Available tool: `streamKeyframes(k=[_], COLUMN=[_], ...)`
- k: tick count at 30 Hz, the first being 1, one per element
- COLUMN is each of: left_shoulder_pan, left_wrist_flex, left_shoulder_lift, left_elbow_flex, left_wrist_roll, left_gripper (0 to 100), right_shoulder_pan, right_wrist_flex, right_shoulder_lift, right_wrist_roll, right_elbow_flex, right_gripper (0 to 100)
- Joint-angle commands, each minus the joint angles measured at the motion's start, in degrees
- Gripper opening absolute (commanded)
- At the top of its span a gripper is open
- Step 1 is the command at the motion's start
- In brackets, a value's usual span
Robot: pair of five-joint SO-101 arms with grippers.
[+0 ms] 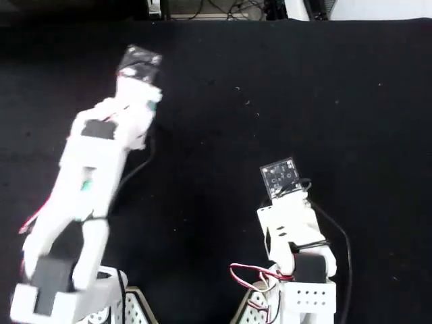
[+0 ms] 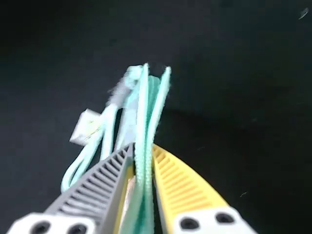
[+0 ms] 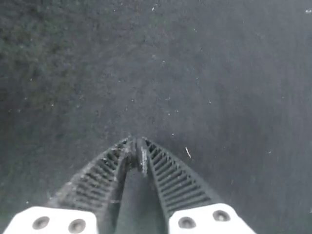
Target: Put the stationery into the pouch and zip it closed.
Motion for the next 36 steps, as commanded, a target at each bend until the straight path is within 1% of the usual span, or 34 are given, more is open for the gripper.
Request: streamKeyframes(k=[1, 5, 8, 9, 11, 14, 16, 20, 24, 28, 32, 34, 36], left_shoulder_pan=[7.9, 14.5, 18.3, 19.1, 19.9, 19.6, 19.6, 19.6, 19.7, 20.2, 19.6, 18.1, 14.9], left_wrist_flex=[-0.7, -0.7, -0.7, -0.7, -0.7, 0.8, 2.9, 6.9, 15.3, 22.3, 25.9, 27.3, 28.7], left_shoulder_lift=[5.9, 9.2, 9.9, 10.0, 10.0, 10.0, 9.6, 9.3, 6.9, 0.8, -6.3, -9.8, -13.1], left_elbow_flex=[-7.5, -10.1, -11.3, -11.3, -10.8, -10.7, -10.9, -11.6, -16.0, -21.3, -23.7, -22.9, -20.4], left_wrist_roll=[2.5, 2.6, 2.6, 2.6, 3.0, 4.4, 4.2, 4.2, 4.1, 4.1, 4.0, 3.1, 0.4], left_gripper=[3, 3, 3, 4, 9, 18, 20, 20, 20, 21, 21, 20, 20], right_shoulder_pan=[0.7, 0.4, 0.4, 0.4, 0.4, 0.4, 0.4, 0.4, 0.4, 0.3, 0.3, 0.3, 0.3], right_wrist_flex=[0.4, 0.4, 0.4, 0.4, 0.4, 0.4, 0.4, 0.4, 0.4, 0.4, 0.4, 0.4, 0.4], right_shoulder_lift=[-3.4, -3.4, -3.4, -3.3, -3.3, -3.3, -3.3, -3.3, -3.3, -3.3, -3.3, -3.2, -3.1], right_wrist_roll=[-0.7, -0.7, -0.7, -0.7, -0.7, -0.7, -0.7, -0.7, -0.7, -0.7, -0.7, -0.7, -0.7], right_elbow_flex=[0.2, 0.2, 0.2, 0.2, 0.2, 0.2, 0.2, 0.2, 0.2, 0.2, 0.2, 0.2, 0.2], right_gripper=[1.4, 1.4, 1.4, 1.4, 1.4, 1.4, 1.4, 1.4, 1.4, 1.4, 1.4, 1.4, 1.4])
